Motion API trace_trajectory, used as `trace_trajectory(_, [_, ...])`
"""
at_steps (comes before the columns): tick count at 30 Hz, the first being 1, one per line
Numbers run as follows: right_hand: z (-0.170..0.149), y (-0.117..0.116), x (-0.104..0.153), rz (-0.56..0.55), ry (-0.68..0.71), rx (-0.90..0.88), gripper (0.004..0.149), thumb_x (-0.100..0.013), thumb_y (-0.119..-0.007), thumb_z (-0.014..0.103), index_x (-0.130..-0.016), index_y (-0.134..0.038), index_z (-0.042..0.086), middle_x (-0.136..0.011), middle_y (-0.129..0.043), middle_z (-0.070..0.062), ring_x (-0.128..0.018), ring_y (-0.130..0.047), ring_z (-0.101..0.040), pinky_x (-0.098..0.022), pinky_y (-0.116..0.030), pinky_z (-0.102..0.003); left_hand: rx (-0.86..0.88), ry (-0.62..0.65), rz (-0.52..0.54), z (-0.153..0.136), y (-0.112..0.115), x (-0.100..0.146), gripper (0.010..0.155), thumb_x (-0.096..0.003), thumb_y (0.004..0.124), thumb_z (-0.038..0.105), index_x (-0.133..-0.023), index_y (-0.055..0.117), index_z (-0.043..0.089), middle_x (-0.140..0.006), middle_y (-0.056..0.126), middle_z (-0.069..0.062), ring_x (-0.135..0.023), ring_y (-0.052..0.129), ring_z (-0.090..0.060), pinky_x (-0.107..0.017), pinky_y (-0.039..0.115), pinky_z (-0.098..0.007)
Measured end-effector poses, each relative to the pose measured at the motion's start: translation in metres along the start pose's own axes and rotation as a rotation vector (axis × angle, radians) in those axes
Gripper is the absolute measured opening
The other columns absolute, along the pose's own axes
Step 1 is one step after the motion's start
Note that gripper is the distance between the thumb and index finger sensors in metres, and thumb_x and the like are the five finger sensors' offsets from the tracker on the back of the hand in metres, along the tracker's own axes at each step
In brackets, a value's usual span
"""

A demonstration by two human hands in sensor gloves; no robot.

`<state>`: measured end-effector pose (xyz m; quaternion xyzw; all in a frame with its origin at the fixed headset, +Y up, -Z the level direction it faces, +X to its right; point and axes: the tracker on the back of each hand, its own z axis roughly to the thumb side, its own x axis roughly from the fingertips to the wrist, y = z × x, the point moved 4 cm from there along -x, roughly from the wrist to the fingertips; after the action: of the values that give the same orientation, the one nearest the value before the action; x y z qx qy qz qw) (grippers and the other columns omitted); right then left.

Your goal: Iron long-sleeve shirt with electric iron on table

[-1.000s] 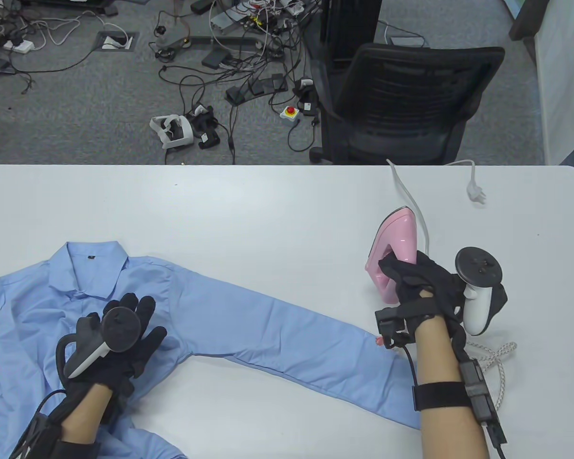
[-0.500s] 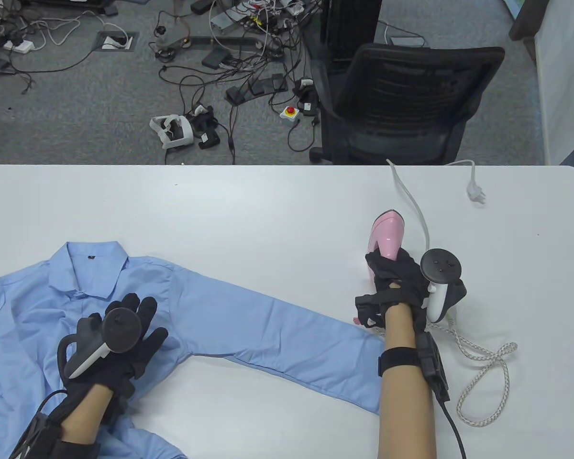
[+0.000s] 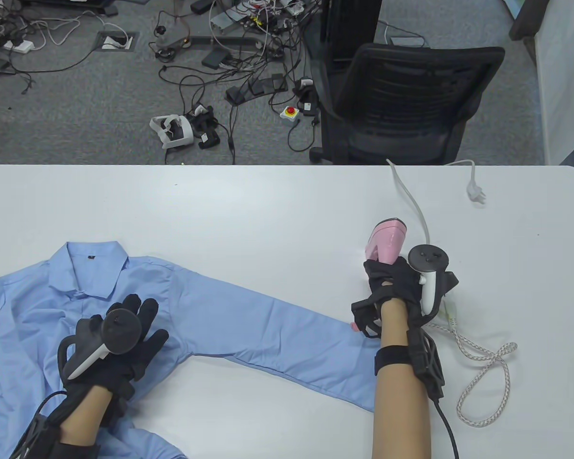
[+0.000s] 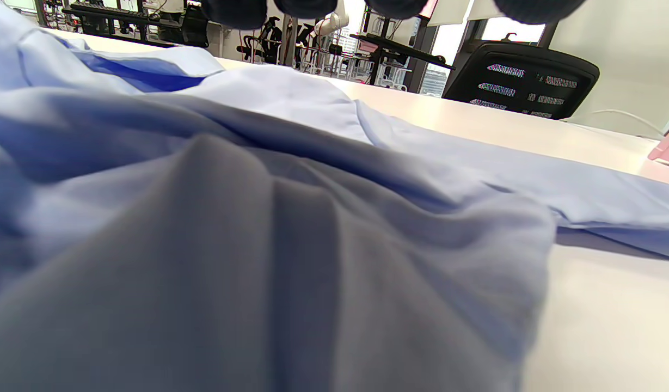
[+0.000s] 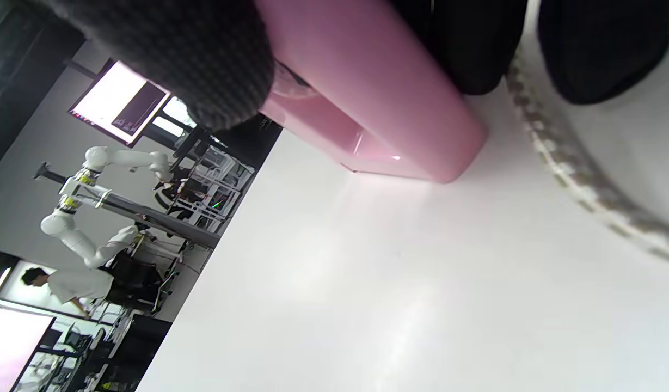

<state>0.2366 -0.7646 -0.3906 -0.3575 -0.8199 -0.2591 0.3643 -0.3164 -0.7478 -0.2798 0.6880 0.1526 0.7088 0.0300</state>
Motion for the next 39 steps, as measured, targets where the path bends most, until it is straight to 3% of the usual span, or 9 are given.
trace_trajectory(4, [0.0,0.0,0.002,0.008,-0.043,0.053,0.056,-0.038,-0.079,0.054,-0.084,-0.06,0.028,-0.092,-0.061,-0.004,-0.082,-0.073,-0.042,-0.052,-0.073,-0.059,0.007,0.001,0.0,-0.001,0.0,0.0,0.071,-0.0508,0.056,0.068,-0.11,0.033,0.037,-0.123,0.026,-0.007,-0.111,0.035,-0.039,-0.074,0.025,-0.066])
trace_trajectory(9, [0.024,0.015,0.025,-0.225,0.033,0.383,0.085,-0.031,-0.081,0.056,-0.095,-0.043,0.015,-0.098,-0.038,-0.014,-0.087,-0.062,-0.045,-0.056,-0.067,-0.061,-0.033,-0.024,0.032,-0.006,-0.005,0.001,0.071,-0.0506,0.057,0.069,-0.11,0.032,0.037,-0.123,0.025,-0.006,-0.111,0.033,-0.038,-0.074,0.024,-0.066])
trace_trajectory(16, [0.099,0.019,0.111,-0.374,0.368,0.502,0.091,-0.032,-0.074,0.062,-0.098,-0.034,0.013,-0.1,-0.025,-0.016,-0.093,-0.047,-0.048,-0.06,-0.057,-0.066,0.017,-0.131,0.122,-0.042,-0.025,0.006,0.071,-0.0505,0.057,0.068,-0.109,0.033,0.037,-0.123,0.023,-0.007,-0.111,0.031,-0.038,-0.074,0.022,-0.066])
trace_trajectory(19, [0.135,-0.015,0.153,-0.282,0.548,0.538,0.091,-0.033,-0.065,0.067,-0.101,-0.032,0.016,-0.102,-0.023,-0.015,-0.095,-0.041,-0.05,-0.061,-0.053,-0.068,0.039,-0.142,0.162,-0.049,-0.033,0.011,0.071,-0.0506,0.057,0.068,-0.11,0.033,0.037,-0.123,0.024,-0.008,-0.111,0.031,-0.038,-0.073,0.022,-0.067])
trace_trajectory(24, [0.176,-0.117,0.202,0.101,0.674,0.628,0.087,-0.033,-0.056,0.071,-0.103,-0.027,0.028,-0.105,-0.016,-0.011,-0.098,-0.028,-0.052,-0.063,-0.044,-0.072,0.103,-0.187,0.188,-0.068,-0.038,0.016,0.071,-0.0496,0.054,0.07,-0.11,0.034,0.037,-0.123,0.025,-0.008,-0.111,0.031,-0.039,-0.073,0.021,-0.067])
trace_trajectory(27, [0.182,-0.178,0.221,0.281,0.682,0.652,0.085,-0.033,-0.053,0.072,-0.103,-0.022,0.033,-0.106,-0.011,-0.01,-0.098,-0.024,-0.052,-0.063,-0.041,-0.074,0.138,-0.203,0.186,-0.077,-0.039,0.019,0.072,-0.0499,0.053,0.07,-0.11,0.033,0.036,-0.123,0.024,-0.008,-0.111,0.029,-0.039,-0.072,0.02,-0.067])
trace_trajectory(31, [0.163,-0.272,0.253,0.475,0.713,0.73,0.083,-0.034,-0.051,0.072,-0.102,-0.018,0.038,-0.105,-0.007,-0.01,-0.098,-0.022,-0.052,-0.062,-0.04,-0.074,0.236,-0.222,0.367,-0.094,-0.054,0.031,0.071,-0.0496,0.055,0.069,-0.109,0.041,0.035,-0.122,0.033,-0.009,-0.11,0.035,-0.039,-0.072,0.022,-0.067])
trace_trajectory(36, [0.13,-0.345,0.275,0.556,0.733,0.889,0.081,-0.034,-0.051,0.072,-0.101,-0.019,0.041,-0.105,-0.008,-0.008,-0.098,-0.023,-0.052,-0.06,-0.041,-0.076,0.241,-0.226,0.352,-0.095,-0.053,0.031,0.071,-0.0498,0.055,0.069,-0.109,0.041,0.034,-0.122,0.035,-0.01,-0.11,0.035,-0.04,-0.072,0.022,-0.067])
trace_trajectory(39, [0.123,-0.361,0.278,0.503,0.676,0.908,0.082,-0.033,-0.052,0.075,-0.102,-0.021,0.042,-0.106,-0.012,-0.01,-0.096,-0.027,-0.054,-0.056,-0.044,-0.077,0.232,-0.201,0.295,-0.089,-0.05,0.029,0.072,-0.0493,0.054,0.071,-0.11,0.039,0.035,-0.123,0.031,-0.009,-0.11,0.028,-0.039,-0.069,0.015,-0.069])
